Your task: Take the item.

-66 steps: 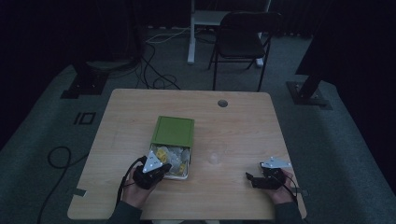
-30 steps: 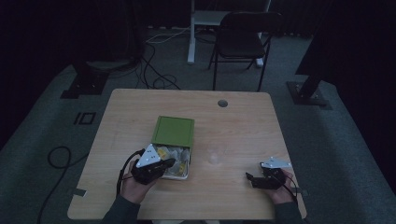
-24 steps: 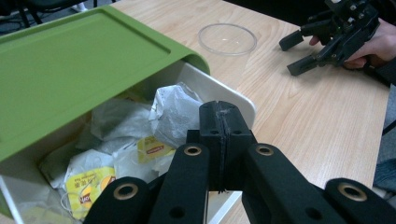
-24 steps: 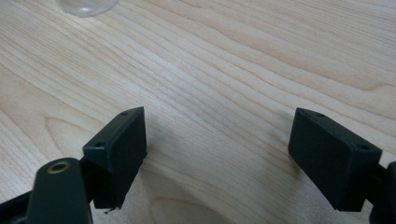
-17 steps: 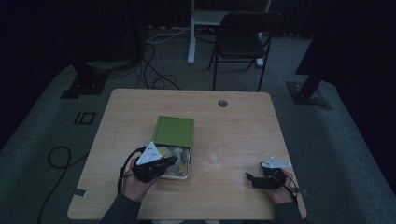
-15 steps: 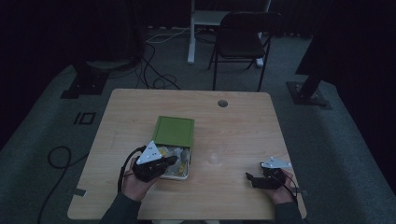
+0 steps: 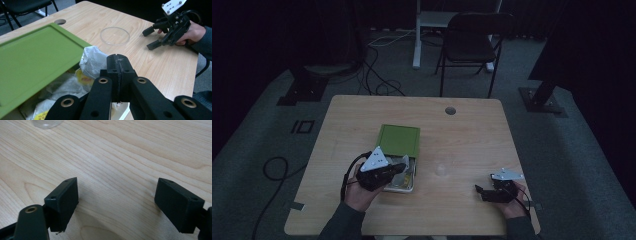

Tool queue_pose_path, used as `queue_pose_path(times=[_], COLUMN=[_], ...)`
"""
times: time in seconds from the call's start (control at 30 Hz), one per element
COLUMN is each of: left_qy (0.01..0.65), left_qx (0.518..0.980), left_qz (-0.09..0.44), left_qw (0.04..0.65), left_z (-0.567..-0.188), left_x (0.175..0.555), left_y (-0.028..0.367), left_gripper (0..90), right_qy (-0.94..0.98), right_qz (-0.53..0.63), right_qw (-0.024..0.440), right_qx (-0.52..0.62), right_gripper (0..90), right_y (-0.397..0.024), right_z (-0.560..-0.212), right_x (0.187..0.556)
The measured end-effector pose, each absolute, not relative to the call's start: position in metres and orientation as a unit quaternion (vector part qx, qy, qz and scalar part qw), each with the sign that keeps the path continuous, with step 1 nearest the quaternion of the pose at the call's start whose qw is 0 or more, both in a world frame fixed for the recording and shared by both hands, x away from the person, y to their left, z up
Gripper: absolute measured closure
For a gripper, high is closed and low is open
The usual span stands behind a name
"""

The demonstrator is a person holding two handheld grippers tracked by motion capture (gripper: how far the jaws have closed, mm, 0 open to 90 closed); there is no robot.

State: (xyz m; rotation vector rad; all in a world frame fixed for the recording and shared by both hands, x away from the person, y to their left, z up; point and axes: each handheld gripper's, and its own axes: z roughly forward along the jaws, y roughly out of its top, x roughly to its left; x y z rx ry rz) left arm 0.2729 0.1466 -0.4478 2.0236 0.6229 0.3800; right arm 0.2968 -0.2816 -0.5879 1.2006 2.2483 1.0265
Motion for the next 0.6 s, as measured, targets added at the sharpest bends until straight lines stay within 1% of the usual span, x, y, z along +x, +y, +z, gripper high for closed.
queue_pose_path(times=[0.6], left_qy=[0.235], left_qx=[0.828], left_qz=[0.154], left_qw=[0.486], left_z=[-0.429], left_x=[0.281], left_y=[0.132], left_gripper=[90.0], right_qy=[0.804], right_qz=[0.367], right_qw=[0.194], right_qx=[0.425], right_gripper=[19.0], right_y=[-0.281], right_z=[-0.588], right_x=[0.298])
